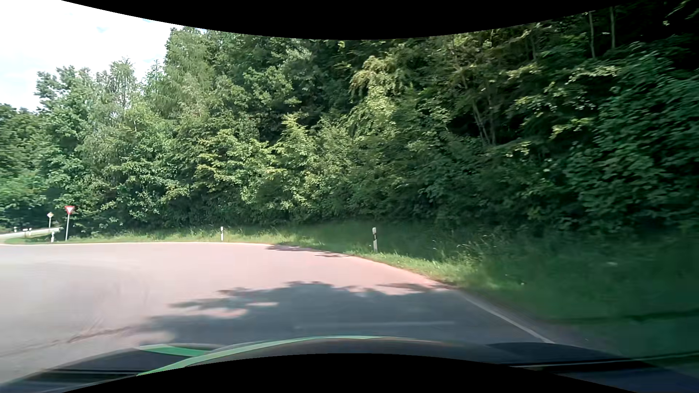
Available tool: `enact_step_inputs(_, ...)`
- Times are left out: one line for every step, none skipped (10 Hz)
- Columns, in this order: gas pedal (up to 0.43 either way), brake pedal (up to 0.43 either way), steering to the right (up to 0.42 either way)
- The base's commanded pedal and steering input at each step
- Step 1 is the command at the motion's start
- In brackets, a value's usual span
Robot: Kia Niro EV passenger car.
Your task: Follow the waypoints while adhering to traffic rules and regulations
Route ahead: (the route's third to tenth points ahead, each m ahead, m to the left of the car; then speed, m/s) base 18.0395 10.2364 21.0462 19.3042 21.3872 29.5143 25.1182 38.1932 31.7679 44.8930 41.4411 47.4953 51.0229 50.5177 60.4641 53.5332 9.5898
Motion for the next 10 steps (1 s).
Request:
enact_step_inputs(0.000, 0.116, -0.131)
enact_step_inputs(0.000, 0.116, -0.142)
enact_step_inputs(0.000, 0.116, -0.151)
enact_step_inputs(0.000, 0.085, -0.158)
enact_step_inputs(0.000, 0.006, -0.164)
enact_step_inputs(0.000, 0.000, -0.168)
enact_step_inputs(0.000, 0.000, -0.175)
enact_step_inputs(0.000, 0.000, -0.181)
enact_step_inputs(0.000, 0.000, -0.185)
enact_step_inputs(0.000, 0.000, -0.188)
